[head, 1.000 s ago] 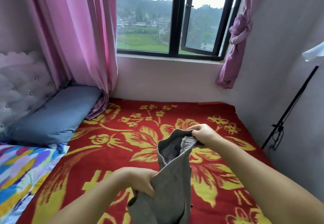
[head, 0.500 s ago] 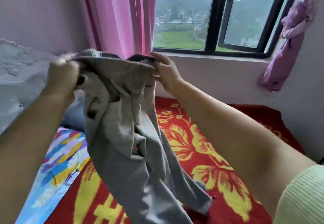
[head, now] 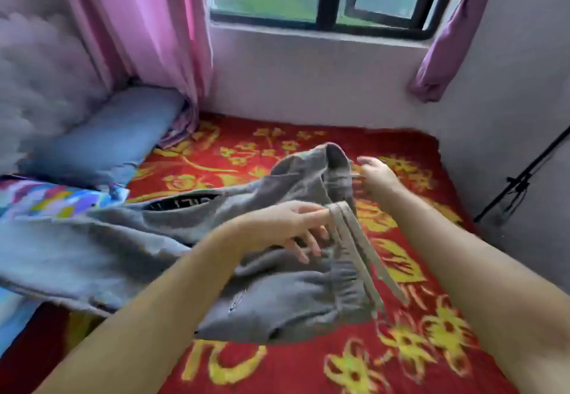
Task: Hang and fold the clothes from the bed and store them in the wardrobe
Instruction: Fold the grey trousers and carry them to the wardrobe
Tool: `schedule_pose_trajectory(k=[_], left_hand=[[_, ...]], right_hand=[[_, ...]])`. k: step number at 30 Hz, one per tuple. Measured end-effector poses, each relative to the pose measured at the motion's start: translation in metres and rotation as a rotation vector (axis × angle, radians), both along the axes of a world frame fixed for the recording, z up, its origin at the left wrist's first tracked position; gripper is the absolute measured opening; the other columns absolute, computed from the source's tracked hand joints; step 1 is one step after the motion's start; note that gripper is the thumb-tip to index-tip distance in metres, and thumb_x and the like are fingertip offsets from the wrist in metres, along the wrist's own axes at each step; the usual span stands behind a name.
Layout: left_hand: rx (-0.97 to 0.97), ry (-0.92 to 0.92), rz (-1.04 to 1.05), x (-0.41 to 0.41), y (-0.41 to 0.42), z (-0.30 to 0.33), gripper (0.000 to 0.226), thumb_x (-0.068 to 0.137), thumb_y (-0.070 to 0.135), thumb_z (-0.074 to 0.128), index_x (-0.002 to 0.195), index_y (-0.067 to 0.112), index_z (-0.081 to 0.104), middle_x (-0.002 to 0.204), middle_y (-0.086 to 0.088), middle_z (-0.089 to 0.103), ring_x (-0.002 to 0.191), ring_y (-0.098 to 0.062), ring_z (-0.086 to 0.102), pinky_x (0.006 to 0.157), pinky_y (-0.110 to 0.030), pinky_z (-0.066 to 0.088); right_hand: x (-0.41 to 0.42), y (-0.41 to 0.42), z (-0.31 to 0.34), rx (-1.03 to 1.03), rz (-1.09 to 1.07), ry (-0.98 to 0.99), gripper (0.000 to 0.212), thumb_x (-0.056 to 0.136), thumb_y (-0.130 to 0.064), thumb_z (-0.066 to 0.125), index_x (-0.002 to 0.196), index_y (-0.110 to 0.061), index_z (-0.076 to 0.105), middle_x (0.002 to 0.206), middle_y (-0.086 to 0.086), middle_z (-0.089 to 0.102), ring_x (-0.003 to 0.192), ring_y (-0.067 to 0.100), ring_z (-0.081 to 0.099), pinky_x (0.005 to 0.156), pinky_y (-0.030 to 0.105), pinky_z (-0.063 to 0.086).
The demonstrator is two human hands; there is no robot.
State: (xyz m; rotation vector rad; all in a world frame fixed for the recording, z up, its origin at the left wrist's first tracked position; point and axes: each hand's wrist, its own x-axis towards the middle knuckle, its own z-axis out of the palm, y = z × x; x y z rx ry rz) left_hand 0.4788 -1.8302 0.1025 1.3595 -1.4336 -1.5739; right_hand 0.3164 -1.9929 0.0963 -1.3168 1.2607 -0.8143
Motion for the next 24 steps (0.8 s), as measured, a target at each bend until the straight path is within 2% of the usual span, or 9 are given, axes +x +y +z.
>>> schedule_pose_trajectory(k=[2,5,7,10,13,16,19,21,24], left_hand=[[0.158,-0.005,0.221,-0.024,-0.006,-0.056,0.02,0.102,0.026,0.046,0.104,0.017,0.063,0.088,-0.009,0.061,0.062,-0.016,0.06,0.056,-0.026,0.054],[0.391,-0.121,0.426,-0.033,0.002,-0.159,0.021,0.101,0.012,0.037,0.104,0.01,0.058,0.078,-0.006,0.057,0.057,-0.014,0.053,0.055,-0.022,0.048],[0.505,-0.171,0.379,-0.044,0.023,-0.215,0.02,0.1,0.012,0.037,0.096,0.013,0.056,0.075,-0.004,0.055,0.055,-0.012,0.05,0.052,-0.019,0.043],[0.615,-0.24,0.25,-0.065,0.035,-0.281,0.017,0.097,0.011,0.039,0.094,0.017,0.055,0.077,-0.002,0.057,0.058,-0.011,0.053,0.052,-0.019,0.044],[0.626,-0.307,0.262,-0.084,0.028,-0.338,0.018,0.093,0.007,0.042,0.091,0.018,0.056,0.075,-0.002,0.06,0.06,-0.014,0.056,0.055,-0.021,0.044],[0.536,-0.465,0.183,-0.101,0.02,-0.389,0.025,0.089,0.006,0.047,0.108,0.01,0.063,0.098,-0.014,0.069,0.09,-0.028,0.065,0.069,-0.026,0.044],[0.499,-0.507,0.09,-0.12,0.017,-0.425,0.026,0.09,0.011,0.052,0.114,0.006,0.062,0.113,-0.015,0.067,0.107,-0.029,0.061,0.086,-0.029,0.044],[0.544,-0.495,0.06,-0.136,0.019,-0.439,0.018,0.091,0.015,0.052,0.102,0.007,0.065,0.109,-0.016,0.069,0.105,-0.029,0.062,0.085,-0.031,0.046],[0.584,-0.507,0.029,-0.161,0.035,-0.44,0.016,0.094,0.027,0.054,0.083,0.014,0.056,0.103,-0.015,0.069,0.1,-0.029,0.063,0.076,-0.031,0.044]], right_hand=[[-0.06,0.006,-0.085,0.204,0.003,0.313,0.031,0.097,-0.001,0.035,0.122,-0.015,0.047,0.084,0.011,0.054,0.068,0.02,0.053,0.057,0.028,0.046],[-0.119,0.028,-0.177,0.426,-0.019,0.5,0.034,0.096,-0.003,0.036,0.126,-0.014,0.049,0.086,0.009,0.056,0.072,0.022,0.053,0.064,0.03,0.045],[-0.135,0.046,-0.226,0.501,0.008,0.582,0.037,0.096,-0.006,0.039,0.132,-0.012,0.047,0.098,0.012,0.058,0.083,0.025,0.055,0.069,0.033,0.046],[-0.136,0.058,-0.285,0.482,0.124,0.704,0.041,0.094,-0.009,0.041,0.135,-0.011,0.048,0.101,0.012,0.06,0.083,0.023,0.055,0.074,0.034,0.046],[-0.119,0.059,-0.342,0.436,0.299,0.8,0.044,0.094,-0.018,0.047,0.137,-0.007,0.046,0.131,0.013,0.057,0.108,0.024,0.057,0.093,0.034,0.044],[-0.108,0.064,-0.398,0.458,0.324,0.808,0.046,0.095,-0.026,0.053,0.135,-0.006,0.044,0.133,0.014,0.055,0.12,0.029,0.053,0.094,0.035,0.041],[-0.109,0.07,-0.433,0.43,0.326,0.83,0.028,0.092,-0.032,0.059,0.107,-0.011,0.049,0.099,0.004,0.057,0.098,0.027,0.056,0.075,0.033,0.038],[-0.118,0.076,-0.443,0.482,0.444,0.797,0.02,0.093,-0.027,0.059,0.084,-0.014,0.047,0.075,0.0,0.049,0.073,0.021,0.052,0.062,0.031,0.036],[-0.136,0.085,-0.436,0.884,0.604,0.507,0.014,0.096,-0.013,0.058,0.083,-0.011,0.053,0.06,0.003,0.045,0.045,0.01,0.042,0.046,0.021,0.037]])
